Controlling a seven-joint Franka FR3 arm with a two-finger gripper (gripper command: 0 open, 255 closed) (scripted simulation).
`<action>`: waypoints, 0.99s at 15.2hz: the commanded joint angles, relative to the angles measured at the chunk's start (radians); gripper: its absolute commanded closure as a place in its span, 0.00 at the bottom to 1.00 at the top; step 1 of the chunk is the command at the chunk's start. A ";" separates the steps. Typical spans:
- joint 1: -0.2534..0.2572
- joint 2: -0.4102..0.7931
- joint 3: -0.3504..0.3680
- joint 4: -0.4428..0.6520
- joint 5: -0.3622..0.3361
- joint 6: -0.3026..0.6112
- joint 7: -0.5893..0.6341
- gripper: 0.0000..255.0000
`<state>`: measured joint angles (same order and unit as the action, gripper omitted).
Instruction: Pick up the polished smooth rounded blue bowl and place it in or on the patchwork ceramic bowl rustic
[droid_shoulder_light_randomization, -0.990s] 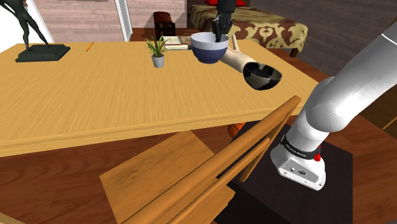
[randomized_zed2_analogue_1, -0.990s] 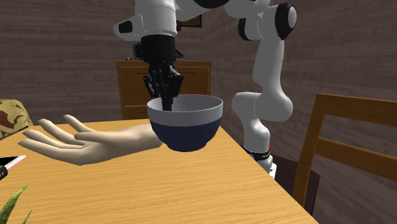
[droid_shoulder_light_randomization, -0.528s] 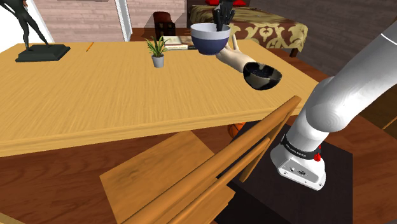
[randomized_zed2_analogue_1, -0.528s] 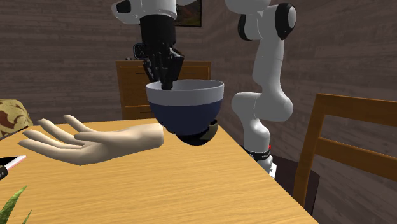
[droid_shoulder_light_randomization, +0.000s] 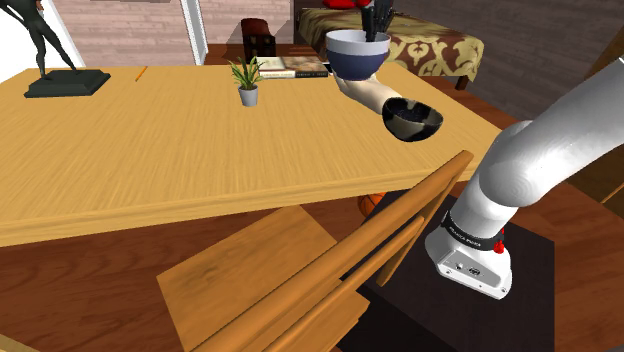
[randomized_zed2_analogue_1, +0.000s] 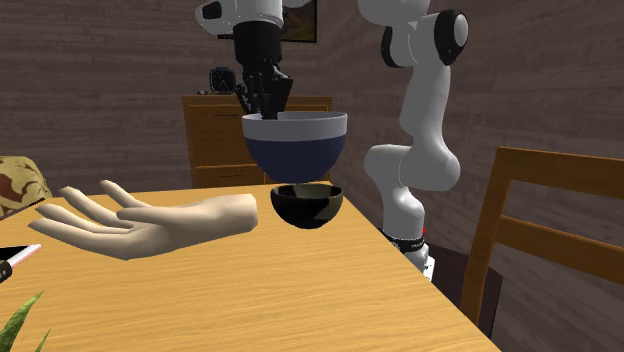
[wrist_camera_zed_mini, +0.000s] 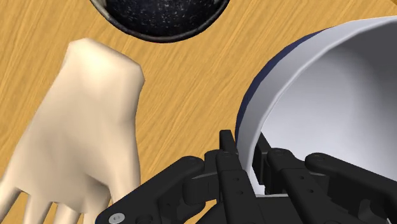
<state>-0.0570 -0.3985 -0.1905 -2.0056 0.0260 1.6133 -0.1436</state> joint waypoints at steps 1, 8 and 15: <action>-0.016 -0.053 -0.019 -0.034 -0.017 -0.020 -0.029 1.00; -0.075 -0.200 -0.102 -0.106 -0.090 -0.095 -0.144 1.00; -0.125 -0.295 -0.181 -0.139 -0.164 -0.152 -0.251 1.00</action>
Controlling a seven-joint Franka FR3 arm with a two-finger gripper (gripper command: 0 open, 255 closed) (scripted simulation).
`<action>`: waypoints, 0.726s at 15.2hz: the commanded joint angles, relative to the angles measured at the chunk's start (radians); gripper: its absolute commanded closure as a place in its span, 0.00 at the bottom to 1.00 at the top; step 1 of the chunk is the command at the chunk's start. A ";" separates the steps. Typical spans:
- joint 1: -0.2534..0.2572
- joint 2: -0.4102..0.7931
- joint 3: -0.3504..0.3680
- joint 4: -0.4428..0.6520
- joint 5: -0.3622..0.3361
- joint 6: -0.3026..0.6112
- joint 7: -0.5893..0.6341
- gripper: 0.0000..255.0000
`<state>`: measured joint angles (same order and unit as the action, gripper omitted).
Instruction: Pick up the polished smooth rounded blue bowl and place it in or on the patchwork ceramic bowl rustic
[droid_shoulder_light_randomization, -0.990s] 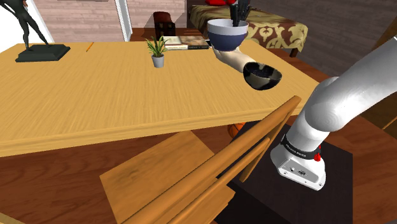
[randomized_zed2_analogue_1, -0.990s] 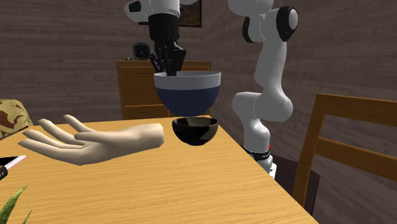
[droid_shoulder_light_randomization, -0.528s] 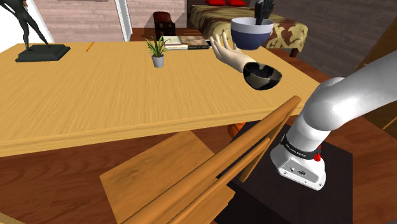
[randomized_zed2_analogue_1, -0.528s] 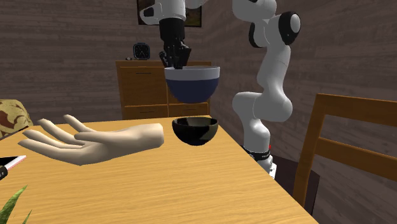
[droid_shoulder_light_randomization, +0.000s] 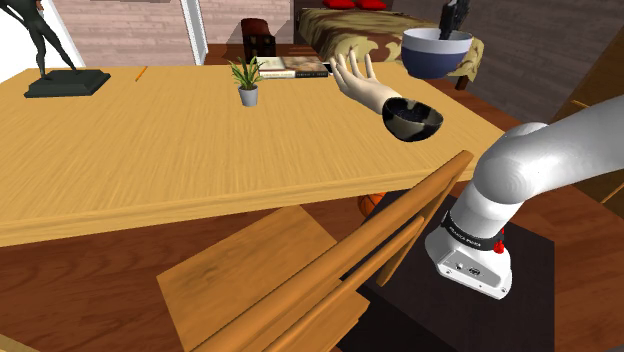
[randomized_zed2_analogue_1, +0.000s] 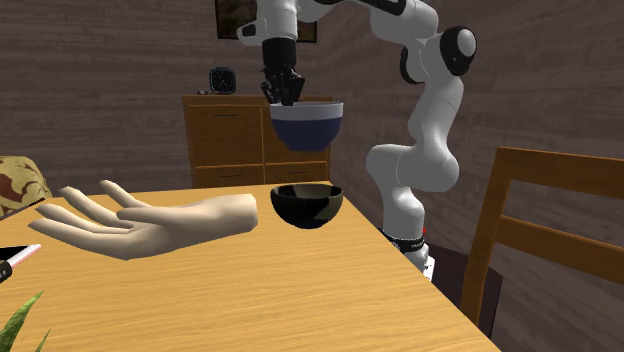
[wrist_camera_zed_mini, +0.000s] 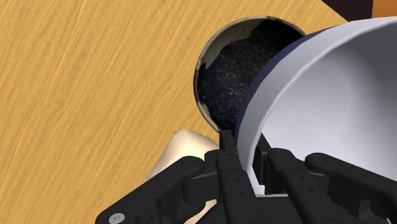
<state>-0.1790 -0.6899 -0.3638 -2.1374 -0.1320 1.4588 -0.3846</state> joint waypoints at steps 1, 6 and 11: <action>-0.005 -0.009 -0.009 -0.023 -0.008 0.015 -0.010 1.00; -0.012 -0.028 -0.017 -0.104 -0.019 0.076 -0.010 1.00; -0.018 -0.043 -0.027 -0.180 -0.029 0.138 -0.010 1.00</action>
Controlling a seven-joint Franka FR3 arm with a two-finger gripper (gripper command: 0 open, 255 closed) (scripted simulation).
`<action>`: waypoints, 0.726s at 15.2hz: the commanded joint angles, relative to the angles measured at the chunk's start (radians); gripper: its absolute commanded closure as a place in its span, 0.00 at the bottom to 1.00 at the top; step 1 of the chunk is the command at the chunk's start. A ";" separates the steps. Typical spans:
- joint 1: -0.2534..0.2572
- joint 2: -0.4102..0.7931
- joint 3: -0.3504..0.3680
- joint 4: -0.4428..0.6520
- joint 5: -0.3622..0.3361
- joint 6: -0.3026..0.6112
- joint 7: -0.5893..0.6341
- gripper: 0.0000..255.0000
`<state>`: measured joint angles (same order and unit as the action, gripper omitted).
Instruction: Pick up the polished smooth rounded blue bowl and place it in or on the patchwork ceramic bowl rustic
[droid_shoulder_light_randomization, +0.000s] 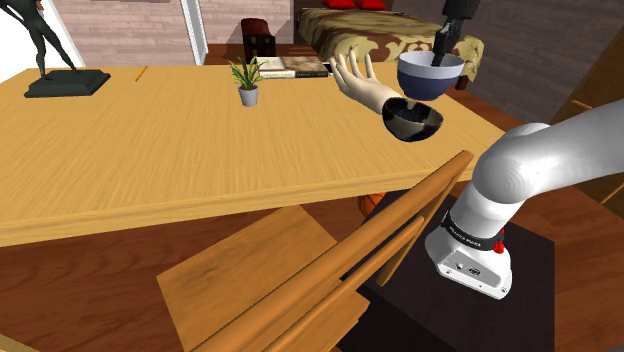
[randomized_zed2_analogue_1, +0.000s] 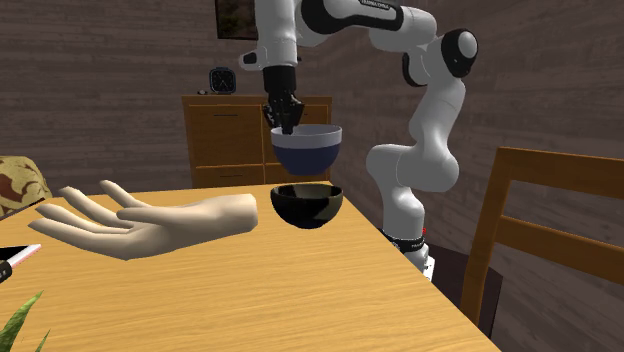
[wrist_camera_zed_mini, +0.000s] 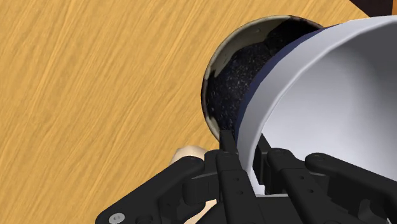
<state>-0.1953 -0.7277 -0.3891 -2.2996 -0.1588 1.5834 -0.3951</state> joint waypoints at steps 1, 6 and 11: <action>-0.003 -0.008 -0.004 -0.033 -0.005 0.026 0.000 1.00; -0.009 -0.016 -0.015 -0.101 -0.016 0.087 -0.002 1.00; -0.009 -0.016 -0.016 -0.101 -0.016 0.087 -0.002 1.00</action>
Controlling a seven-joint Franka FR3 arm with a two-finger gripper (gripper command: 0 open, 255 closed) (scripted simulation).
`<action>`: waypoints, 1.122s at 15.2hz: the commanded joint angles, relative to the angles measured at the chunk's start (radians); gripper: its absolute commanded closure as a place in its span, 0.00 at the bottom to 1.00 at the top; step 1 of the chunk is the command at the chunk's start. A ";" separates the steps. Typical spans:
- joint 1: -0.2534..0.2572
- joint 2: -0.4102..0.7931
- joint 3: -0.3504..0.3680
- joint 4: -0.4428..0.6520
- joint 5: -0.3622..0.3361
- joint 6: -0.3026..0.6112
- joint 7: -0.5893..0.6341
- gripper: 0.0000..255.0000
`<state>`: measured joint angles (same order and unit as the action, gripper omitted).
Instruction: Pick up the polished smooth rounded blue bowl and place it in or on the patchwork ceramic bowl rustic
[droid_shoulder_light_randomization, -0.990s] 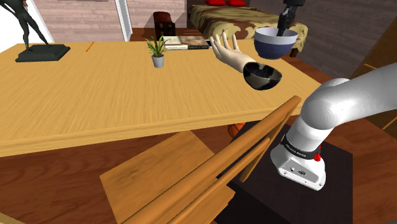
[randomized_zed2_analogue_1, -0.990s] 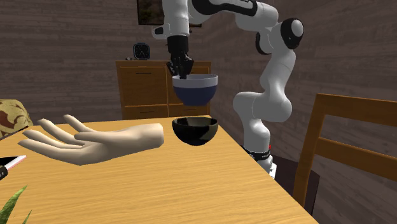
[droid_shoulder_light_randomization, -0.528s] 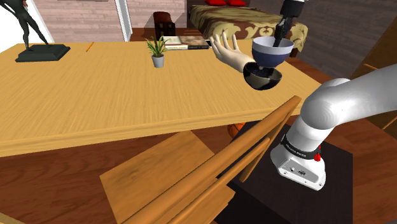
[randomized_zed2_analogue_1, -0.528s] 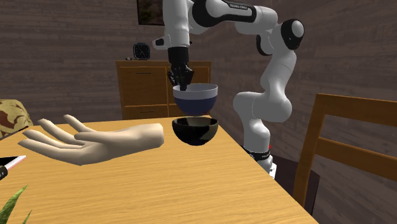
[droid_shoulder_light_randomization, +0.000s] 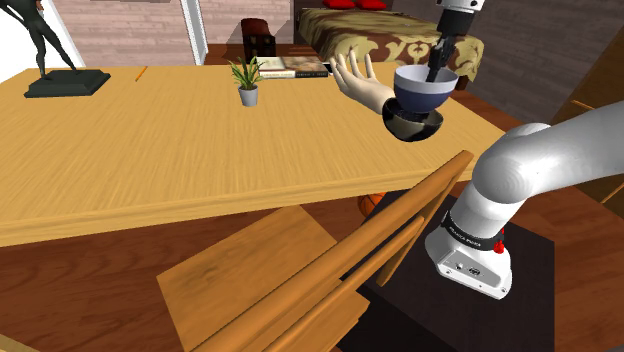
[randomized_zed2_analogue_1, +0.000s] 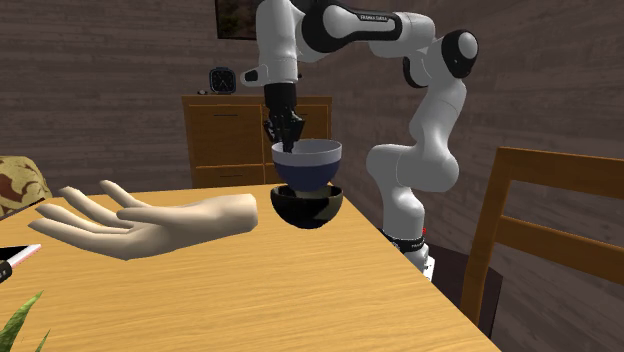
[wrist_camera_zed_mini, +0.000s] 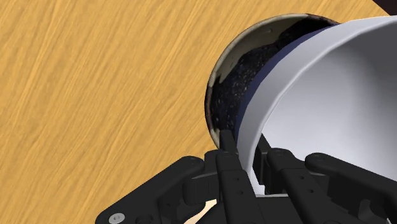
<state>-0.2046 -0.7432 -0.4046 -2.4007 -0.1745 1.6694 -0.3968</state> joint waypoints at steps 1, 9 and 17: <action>0.000 0.000 0.000 0.000 0.000 0.001 0.000 1.00; 0.003 0.005 0.004 0.036 0.005 -0.031 -0.002 0.00; 0.011 0.026 0.012 0.144 0.017 -0.117 -0.007 0.00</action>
<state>-0.1938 -0.7177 -0.3923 -2.2581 -0.1578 1.5533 -0.4037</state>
